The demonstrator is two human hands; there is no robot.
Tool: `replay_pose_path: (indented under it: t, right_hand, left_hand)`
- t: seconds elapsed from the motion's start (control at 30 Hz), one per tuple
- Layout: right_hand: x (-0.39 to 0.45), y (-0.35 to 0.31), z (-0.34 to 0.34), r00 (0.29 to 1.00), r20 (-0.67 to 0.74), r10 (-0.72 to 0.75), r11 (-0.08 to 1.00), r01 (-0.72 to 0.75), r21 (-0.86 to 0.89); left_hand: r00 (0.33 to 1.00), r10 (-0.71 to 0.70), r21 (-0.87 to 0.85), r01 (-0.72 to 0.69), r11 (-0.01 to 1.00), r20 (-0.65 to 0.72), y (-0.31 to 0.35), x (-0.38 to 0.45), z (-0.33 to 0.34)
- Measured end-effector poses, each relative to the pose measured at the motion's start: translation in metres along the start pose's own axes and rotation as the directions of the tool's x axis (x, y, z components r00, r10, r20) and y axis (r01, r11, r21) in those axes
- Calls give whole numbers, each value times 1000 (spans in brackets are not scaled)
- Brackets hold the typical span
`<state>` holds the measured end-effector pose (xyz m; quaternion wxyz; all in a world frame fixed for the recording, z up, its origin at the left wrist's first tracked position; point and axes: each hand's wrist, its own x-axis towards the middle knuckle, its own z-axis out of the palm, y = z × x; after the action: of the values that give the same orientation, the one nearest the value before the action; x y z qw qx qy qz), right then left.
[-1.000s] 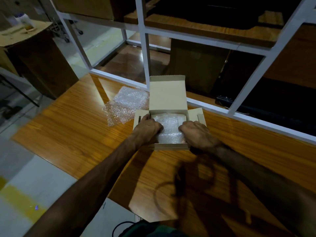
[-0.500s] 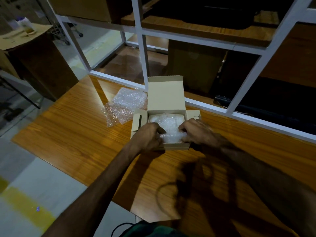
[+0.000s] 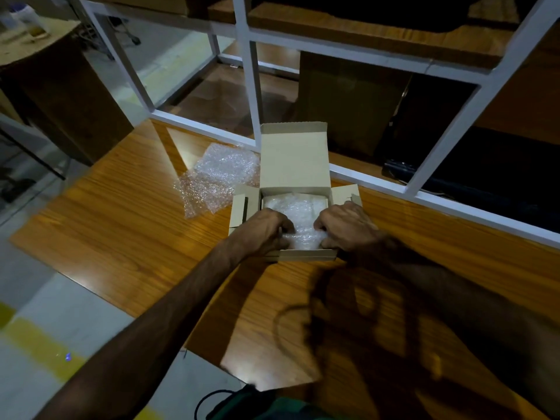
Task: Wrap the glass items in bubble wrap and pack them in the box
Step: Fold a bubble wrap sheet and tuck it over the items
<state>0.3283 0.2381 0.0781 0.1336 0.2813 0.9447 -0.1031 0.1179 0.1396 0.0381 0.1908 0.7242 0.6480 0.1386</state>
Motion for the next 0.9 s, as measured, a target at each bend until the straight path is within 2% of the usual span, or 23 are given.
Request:
replay_pose_path:
  t: [0.3, 0.4, 0.5, 0.63, 0.73, 0.9]
  right_hand:
    - [-1, -4, -4, 995, 64, 81, 992, -87, 93]
    - [3, 0, -8, 982, 99, 163, 967, -179, 182]
    - [3, -3, -8, 979, 62, 194, 942, -204, 268]
    - [4, -10, 8, 972, -50, 228, 949, -210, 235]
    - [6, -10, 8, 975, -41, 219, 949, -204, 239]
    - [4, -9, 11, 978, -87, 188, 961, -165, 222]
  left_hand:
    - [1000, -3, 42, 4, 999, -4, 13, 1, 3]
    - [1000, -23, 36, 23, 999, 1, 13, 0, 6]
    - [999, -37, 30, 37, 999, 6, 12, 2, 5]
    - [999, -37, 33, 36, 999, 25, 13, 4, 6]
    - [999, -24, 18, 23, 1000, 26, 11, 3, 5]
    - [994, -25, -10, 26, 1000, 111, -3, -5, 0]
